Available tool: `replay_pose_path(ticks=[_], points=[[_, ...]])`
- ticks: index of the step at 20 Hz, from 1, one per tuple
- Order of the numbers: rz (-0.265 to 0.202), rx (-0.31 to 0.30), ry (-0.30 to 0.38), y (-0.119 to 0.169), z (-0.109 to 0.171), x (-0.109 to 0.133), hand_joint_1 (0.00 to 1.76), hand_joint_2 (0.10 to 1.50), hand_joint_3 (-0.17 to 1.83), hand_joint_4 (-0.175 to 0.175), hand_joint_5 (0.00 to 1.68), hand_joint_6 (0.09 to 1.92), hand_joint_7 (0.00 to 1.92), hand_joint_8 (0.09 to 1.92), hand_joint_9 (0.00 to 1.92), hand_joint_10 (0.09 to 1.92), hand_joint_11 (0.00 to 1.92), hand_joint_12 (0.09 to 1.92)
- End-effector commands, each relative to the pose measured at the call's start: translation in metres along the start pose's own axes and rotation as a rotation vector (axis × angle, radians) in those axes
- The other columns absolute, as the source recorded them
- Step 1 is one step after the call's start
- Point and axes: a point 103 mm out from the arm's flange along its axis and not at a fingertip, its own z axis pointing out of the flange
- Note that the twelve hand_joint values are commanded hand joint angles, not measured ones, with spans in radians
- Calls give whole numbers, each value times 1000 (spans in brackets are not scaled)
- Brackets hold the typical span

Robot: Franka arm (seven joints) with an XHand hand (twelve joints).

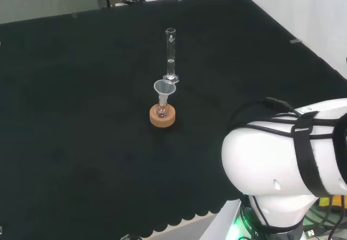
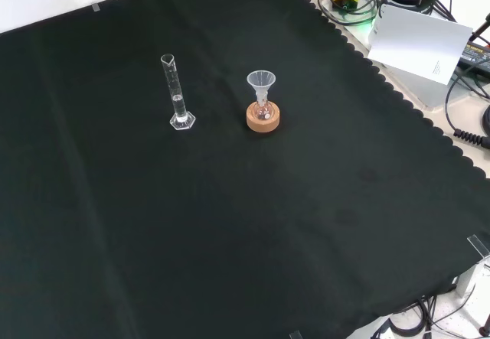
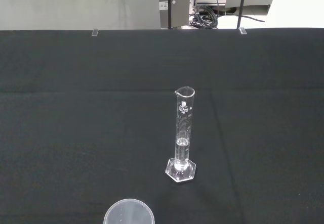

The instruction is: Pick up the graduated cylinder.

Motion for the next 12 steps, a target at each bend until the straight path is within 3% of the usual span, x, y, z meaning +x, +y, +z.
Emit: replay_pose_path(ticks=[1,4,12], points=[[0,-7,-4,1,1,-2,239,1308,-23,-5,202,87,4,487,438,87,64,1363],[3,-4,3,3,2,-8,126,1377,9,7,186,87,0,452,421,87,57,1358],[37,5,8,3,8,-17,118,1385,12,6,192,87,1,445,420,87,56,1359]])
